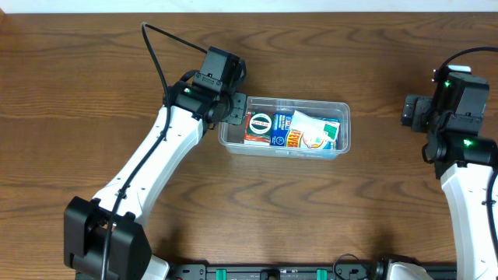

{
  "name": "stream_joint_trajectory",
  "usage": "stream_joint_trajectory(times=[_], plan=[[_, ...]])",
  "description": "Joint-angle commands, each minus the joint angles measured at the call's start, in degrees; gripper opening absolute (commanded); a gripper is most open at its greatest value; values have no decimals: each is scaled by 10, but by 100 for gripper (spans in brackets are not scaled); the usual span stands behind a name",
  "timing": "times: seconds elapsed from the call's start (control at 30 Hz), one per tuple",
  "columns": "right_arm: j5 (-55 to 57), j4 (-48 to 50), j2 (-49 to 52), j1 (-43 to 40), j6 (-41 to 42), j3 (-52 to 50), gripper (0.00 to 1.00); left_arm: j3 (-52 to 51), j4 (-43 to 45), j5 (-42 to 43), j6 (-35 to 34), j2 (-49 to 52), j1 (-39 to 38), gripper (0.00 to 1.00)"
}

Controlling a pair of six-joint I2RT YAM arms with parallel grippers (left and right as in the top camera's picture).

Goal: Pack container
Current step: 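Lower the bottle upright into the container's left end and release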

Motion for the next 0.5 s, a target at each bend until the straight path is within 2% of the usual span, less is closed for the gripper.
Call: stream_joint_trajectory(times=[0.0, 0.47], plan=[[6, -1, -3, -3, 7, 2, 99, 5, 2, -33, -16, -7, -1, 6], [6, -1, -3, -3, 7, 2, 99, 2, 4, -32, -23, 54, -1, 6]])
